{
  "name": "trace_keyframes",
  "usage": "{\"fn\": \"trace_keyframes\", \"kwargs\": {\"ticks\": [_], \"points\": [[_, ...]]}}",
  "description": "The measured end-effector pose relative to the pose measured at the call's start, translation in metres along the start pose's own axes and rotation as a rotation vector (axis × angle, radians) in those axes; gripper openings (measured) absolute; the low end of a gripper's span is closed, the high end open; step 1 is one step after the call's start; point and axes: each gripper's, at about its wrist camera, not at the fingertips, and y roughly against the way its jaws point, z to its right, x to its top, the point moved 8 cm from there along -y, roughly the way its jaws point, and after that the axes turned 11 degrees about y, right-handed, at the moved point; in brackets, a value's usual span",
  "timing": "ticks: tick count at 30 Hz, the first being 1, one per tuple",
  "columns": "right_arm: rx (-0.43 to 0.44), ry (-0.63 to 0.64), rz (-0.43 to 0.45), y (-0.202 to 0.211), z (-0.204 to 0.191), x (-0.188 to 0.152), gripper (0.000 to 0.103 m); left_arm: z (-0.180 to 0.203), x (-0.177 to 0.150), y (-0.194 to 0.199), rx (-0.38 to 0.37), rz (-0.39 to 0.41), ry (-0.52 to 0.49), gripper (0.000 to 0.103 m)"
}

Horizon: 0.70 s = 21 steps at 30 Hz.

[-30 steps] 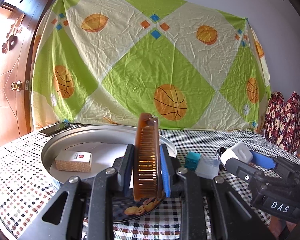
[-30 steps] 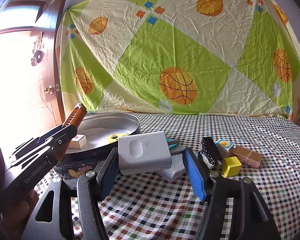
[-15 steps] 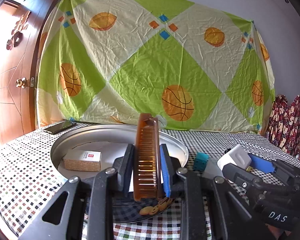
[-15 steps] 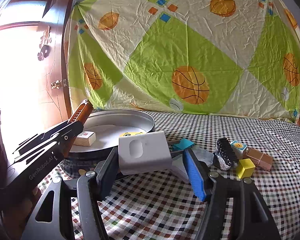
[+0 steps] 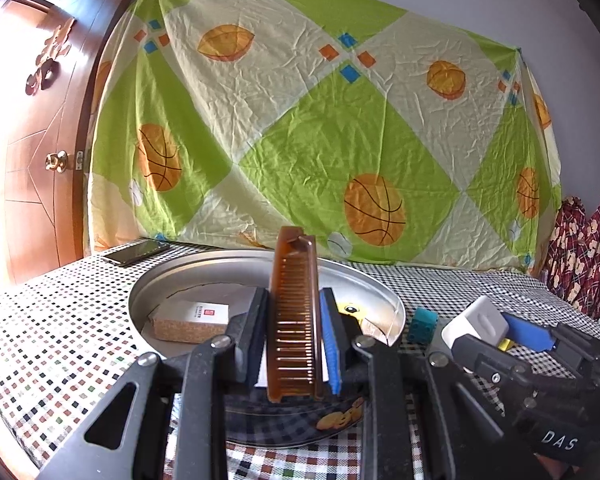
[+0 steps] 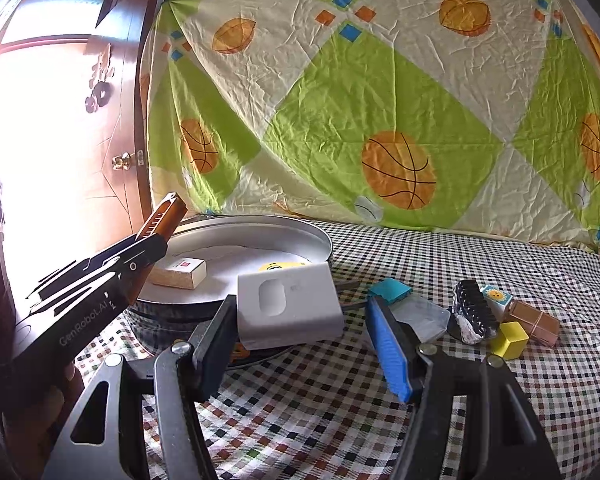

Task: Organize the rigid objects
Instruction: 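Lower the brown comb and white soap box over the tin with both grippers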

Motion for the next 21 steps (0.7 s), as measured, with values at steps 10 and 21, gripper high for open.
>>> {"fn": "trace_keyframes", "kwargs": {"ticks": [10,21], "points": [[0.048,0.018,-0.014,-0.008,-0.012,0.002,0.066,-0.015,0.004,-0.006,0.017,-0.028,0.005,0.024],[0.094,-0.001,-0.014,-0.012,-0.014,0.014,0.066,-0.025,0.01,-0.021,0.024,-0.106,0.013,0.024]]}}
